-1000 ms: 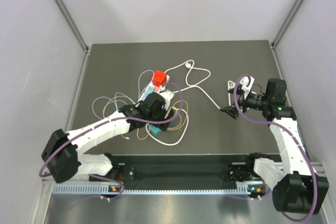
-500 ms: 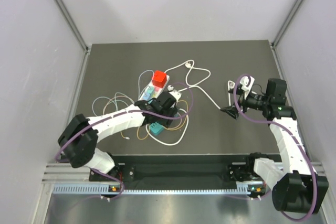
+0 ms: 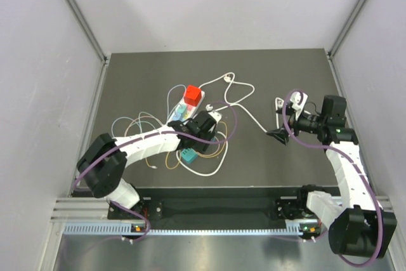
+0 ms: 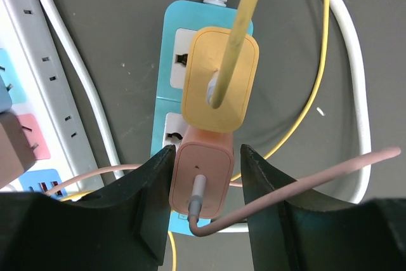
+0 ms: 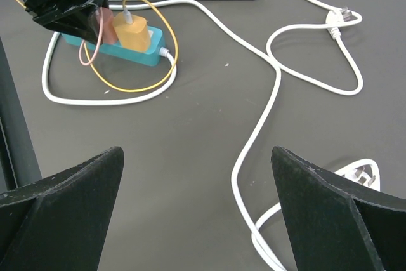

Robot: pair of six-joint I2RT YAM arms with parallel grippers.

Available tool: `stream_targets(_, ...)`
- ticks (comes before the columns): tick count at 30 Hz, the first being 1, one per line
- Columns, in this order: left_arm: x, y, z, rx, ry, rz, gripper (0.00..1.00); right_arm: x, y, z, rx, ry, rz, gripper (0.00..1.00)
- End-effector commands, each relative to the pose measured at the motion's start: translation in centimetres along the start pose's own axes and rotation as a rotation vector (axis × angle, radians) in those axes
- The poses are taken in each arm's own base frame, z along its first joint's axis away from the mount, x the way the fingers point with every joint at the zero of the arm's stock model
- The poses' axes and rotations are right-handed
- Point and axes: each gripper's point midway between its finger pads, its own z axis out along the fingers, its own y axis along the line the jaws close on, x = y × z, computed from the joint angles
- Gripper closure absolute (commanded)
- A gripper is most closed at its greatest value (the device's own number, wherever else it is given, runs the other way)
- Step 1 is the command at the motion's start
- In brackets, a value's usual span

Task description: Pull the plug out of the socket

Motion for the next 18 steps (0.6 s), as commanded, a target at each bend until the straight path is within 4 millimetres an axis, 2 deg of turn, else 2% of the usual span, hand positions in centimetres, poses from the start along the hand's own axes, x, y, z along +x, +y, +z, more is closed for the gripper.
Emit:
stream_targets(1, -1.7, -0.4, -0.1, 0.010, -0.049, 0.009, 0.52, -2.2, -0.6, -0.5, -0.005, -0.046, -0.072, 0.00)
stream_targets(3, -1.6, -0.4, -0.1, 0.006, -0.047, 0.008, 0.57, -2.2, -0.5, -0.5, -0.007, -0.046, -0.070, 0.00)
stream_targets(4, -1.8, -0.3, -0.1, 0.005, -0.054, 0.005, 0.69, -2.2, -0.5, -0.5, -0.006, -0.047, -0.073, 0.00)
stream_targets(6, -2.4, -0.5, -0.5, 0.013, -0.071, -0.009, 0.87, -2.2, -0.5, -0.5, -0.010, -0.049, -0.072, 0.00)
stream_targets(7, -3.1, -0.6, -1.2, 0.022, -0.101, -0.020, 0.99, -2.2, -0.5, -0.5, -0.011, -0.049, -0.067, 0.00)
stream_targets(12, -6.6, -1.0, -4.5, 0.076, -0.265, -0.112, 1.00, -1.9, -0.2, -0.2, -0.037, -0.056, -0.029, 0.00)
stream_targets(18, -10.0, -2.5, -8.2, 0.246, -0.449, -0.257, 1.00, -1.7, 0.9, 1.2, -0.180, -0.102, 0.177, 0.00)
